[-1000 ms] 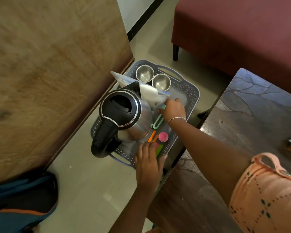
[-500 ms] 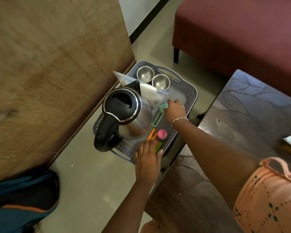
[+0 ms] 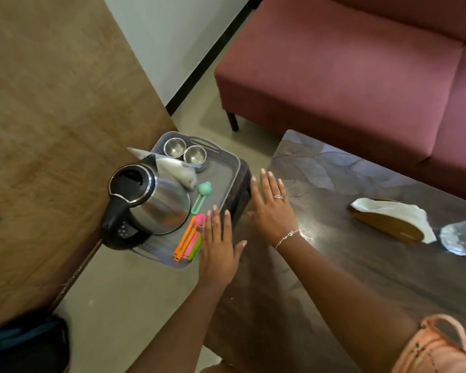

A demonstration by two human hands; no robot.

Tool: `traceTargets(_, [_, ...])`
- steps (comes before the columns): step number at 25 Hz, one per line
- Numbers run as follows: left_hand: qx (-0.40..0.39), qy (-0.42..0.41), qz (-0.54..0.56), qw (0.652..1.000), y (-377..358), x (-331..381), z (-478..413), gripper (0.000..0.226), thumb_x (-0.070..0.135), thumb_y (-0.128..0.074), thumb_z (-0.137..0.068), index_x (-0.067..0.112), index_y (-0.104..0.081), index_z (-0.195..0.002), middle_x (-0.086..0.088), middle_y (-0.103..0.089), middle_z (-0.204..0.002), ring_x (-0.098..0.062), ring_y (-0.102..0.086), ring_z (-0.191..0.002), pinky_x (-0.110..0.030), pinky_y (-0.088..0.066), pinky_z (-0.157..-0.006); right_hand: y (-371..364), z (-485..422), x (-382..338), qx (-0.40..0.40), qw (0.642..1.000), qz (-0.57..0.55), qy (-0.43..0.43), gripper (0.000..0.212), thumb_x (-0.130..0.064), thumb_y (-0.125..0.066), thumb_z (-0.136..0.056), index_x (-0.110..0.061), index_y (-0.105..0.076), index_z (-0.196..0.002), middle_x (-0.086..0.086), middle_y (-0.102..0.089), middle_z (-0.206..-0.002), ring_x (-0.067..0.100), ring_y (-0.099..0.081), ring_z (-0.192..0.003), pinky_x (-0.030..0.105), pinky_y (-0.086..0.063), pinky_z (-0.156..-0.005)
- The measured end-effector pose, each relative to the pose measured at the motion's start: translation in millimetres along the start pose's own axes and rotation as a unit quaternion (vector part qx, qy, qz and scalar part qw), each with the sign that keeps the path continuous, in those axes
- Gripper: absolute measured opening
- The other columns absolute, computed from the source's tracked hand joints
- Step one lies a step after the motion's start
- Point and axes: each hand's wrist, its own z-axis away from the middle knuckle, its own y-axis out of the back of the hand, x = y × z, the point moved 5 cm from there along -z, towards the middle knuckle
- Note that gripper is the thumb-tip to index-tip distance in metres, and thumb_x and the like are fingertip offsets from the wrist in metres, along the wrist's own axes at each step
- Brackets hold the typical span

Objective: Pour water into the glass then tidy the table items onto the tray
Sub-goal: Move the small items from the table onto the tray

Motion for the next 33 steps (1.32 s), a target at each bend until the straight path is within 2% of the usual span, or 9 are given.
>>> traceTargets(4, [0.001, -0.062, -0.043, 0.997, -3, 86, 15, 0.078, 0.045, -0.060, -0.082, 0.004, -0.030, -0.141, -0.022, -0.028, -0.149, -0.036, -0.028, -0.138, -0.049, -0.032, -0.109, 24, 70, 63, -0.019, 1.000, 0.013, -0.017, 0.077, -0.032, -0.052, -0.089, -0.006, -0.006, -0.144, 0.022, -0.005, -0.153, 0.036, -0.001, -0.142, 0.043, 0.009, -0.110])
traceTargets(8, [-0.033, -0.096, -0.029, 0.994, -26, 180, 37, 0.079, 0.050, -0.043, -0.090, 0.012, -0.003, -0.146, -0.015, 0.005, -0.155, -0.030, -0.002, -0.145, -0.042, -0.008, -0.116, 48, 146, 135, -0.029, 0.997, 0.041, -0.052, 0.076, -0.032, -0.055, -0.087, 0.000, -0.014, -0.142, 0.023, -0.015, -0.151, 0.036, -0.011, -0.141, 0.047, 0.003, -0.110])
traceTargets(14, [-0.066, -0.187, -0.023, 0.980, -62, 347, 80, 0.075, 0.048, -0.044, -0.091, 0.009, -0.013, -0.146, -0.018, -0.005, -0.155, -0.033, -0.006, -0.144, -0.045, -0.009, -0.116, 66, 275, 267, -0.049, 0.982, 0.080, -0.164, 0.064, -0.032, -0.047, -0.090, 0.003, -0.024, -0.139, 0.026, -0.028, -0.146, 0.037, -0.021, -0.138, 0.050, -0.001, -0.110])
traceTargets(18, [-0.105, -0.245, -0.026, 0.964, -89, 426, 101, 0.075, 0.052, -0.030, -0.094, 0.013, 0.004, -0.147, -0.012, 0.015, -0.156, -0.026, 0.015, -0.144, -0.037, 0.007, -0.117, 65, 346, 333, -0.076, 0.970, 0.067, -0.221, 0.063, -0.033, -0.037, -0.095, 0.005, -0.016, -0.140, 0.026, -0.023, -0.148, 0.036, -0.015, -0.140, 0.050, 0.016, -0.106])
traceTargets(21, [-0.127, -0.295, -0.037, 0.946, -105, 478, 120, 0.074, 0.053, -0.028, -0.094, 0.012, 0.002, -0.147, -0.013, 0.013, -0.156, -0.027, 0.014, -0.144, -0.037, 0.006, -0.118, 70, 395, 373, -0.074, 0.953, 0.085, -0.281, 0.064, -0.037, -0.059, -0.084, 0.006, -0.043, -0.128, 0.024, -0.052, -0.130, 0.032, -0.043, -0.129, 0.053, -0.011, -0.111])
traceTargets(24, [-0.144, -0.338, -0.051, 0.929, -121, 516, 135, 0.074, 0.053, -0.029, -0.094, 0.011, 0.000, -0.147, -0.014, 0.011, -0.157, -0.027, 0.012, -0.145, -0.038, 0.006, -0.118, 74, 436, 400, -0.062, 0.944, 0.091, -0.312, 0.058, -0.037, -0.077, -0.064, 0.002, -0.065, -0.105, 0.016, -0.071, -0.101, 0.026, -0.064, -0.105, 0.050, -0.041, -0.097])
traceTargets(27, [-0.174, -0.376, -0.066, 0.908, -142, 549, 151, 0.073, 0.050, -0.033, -0.094, 0.010, -0.003, -0.147, -0.014, 0.006, -0.157, -0.026, 0.009, -0.145, -0.039, 0.006, -0.118, 66, 481, 438, -0.043, 0.926, 0.099, -0.362, 0.053, -0.023, -0.074, -0.071, 0.009, -0.058, -0.110, 0.020, -0.071, -0.099, 0.030, -0.062, -0.108, 0.053, -0.034, -0.102])
traceTargets(29, [-0.195, -0.402, -0.080, 0.891, -158, 569, 159, 0.071, 0.048, -0.037, -0.093, 0.009, -0.009, -0.146, -0.013, -0.004, -0.157, -0.025, 0.005, -0.146, -0.039, 0.005, -0.118, 54, 510, 462, -0.034, 0.916, 0.063, -0.395, 0.051, -0.015, -0.057, -0.087, 0.014, -0.041, -0.125, 0.029, -0.063, -0.112, 0.035, -0.052, -0.120, 0.051, -0.013, -0.110])
traceTargets(33, [-0.235, -0.454, -0.107, 0.853, -193, 600, 176, 0.058, 0.042, -0.043, -0.093, 0.007, -0.030, -0.137, -0.014, -0.030, -0.148, -0.027, -0.010, -0.144, -0.040, 0.000, -0.119, 27, 549, 504, -0.075, 0.895, 0.009, -0.440, 0.049, -0.007, -0.023, -0.096, -0.002, -0.009, -0.143, 0.023, -0.045, -0.137, 0.033, -0.020, -0.140, 0.041, 0.005, -0.115])
